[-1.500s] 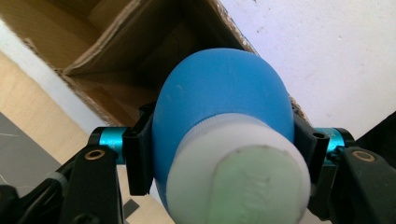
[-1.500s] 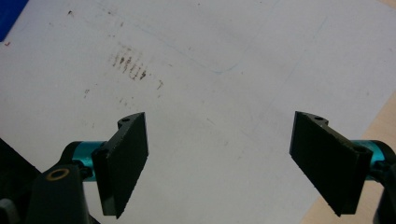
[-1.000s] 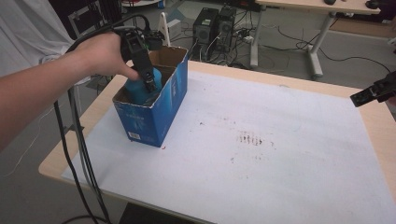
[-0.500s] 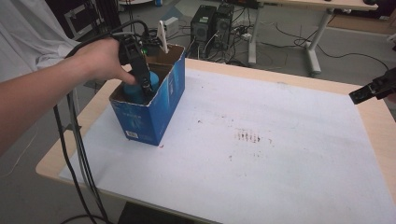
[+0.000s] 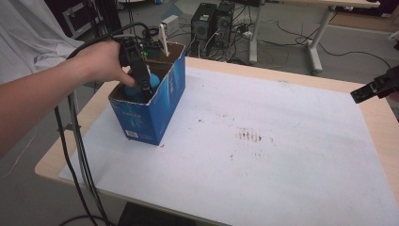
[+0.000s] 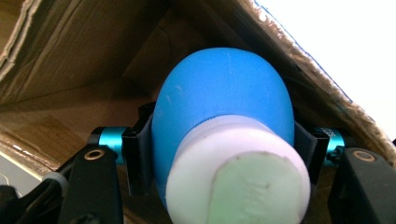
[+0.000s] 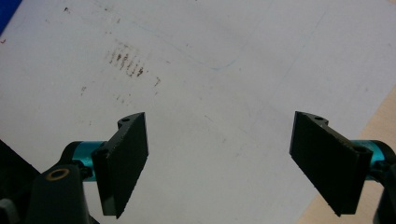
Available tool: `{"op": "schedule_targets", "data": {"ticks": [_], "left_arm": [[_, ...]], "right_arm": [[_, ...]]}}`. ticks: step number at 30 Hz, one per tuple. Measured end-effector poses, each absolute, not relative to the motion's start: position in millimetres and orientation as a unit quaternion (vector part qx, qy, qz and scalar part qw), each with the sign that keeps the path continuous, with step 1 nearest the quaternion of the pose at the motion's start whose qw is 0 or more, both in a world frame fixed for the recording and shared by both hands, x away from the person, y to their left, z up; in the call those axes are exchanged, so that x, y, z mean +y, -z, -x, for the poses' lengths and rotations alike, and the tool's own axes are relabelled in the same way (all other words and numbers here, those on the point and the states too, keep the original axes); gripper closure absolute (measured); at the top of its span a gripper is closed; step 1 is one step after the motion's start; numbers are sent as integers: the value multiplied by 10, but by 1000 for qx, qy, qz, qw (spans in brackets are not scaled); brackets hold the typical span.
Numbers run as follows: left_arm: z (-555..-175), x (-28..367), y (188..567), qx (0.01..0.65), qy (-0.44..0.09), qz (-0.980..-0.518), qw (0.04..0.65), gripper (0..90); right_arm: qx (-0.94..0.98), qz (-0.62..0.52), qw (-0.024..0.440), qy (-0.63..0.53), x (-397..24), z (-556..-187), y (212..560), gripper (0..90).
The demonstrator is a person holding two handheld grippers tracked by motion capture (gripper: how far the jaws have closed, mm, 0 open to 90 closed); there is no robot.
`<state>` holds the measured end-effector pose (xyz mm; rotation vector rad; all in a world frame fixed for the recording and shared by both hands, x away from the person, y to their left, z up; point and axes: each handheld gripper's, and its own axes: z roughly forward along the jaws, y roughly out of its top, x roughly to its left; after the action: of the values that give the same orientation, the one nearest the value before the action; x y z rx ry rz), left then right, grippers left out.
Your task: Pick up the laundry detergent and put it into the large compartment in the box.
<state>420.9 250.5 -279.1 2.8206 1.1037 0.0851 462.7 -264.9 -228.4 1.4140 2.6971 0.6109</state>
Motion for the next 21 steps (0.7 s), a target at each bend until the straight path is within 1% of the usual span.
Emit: {"op": "schedule_targets", "data": {"ticks": [21], "left_arm": [[-4230, 2525, 2809, 368, -30, -928, 48, 365]], "right_arm": [[867, -458, 18, -195, -2684, -4621, 2286, 189]]}}
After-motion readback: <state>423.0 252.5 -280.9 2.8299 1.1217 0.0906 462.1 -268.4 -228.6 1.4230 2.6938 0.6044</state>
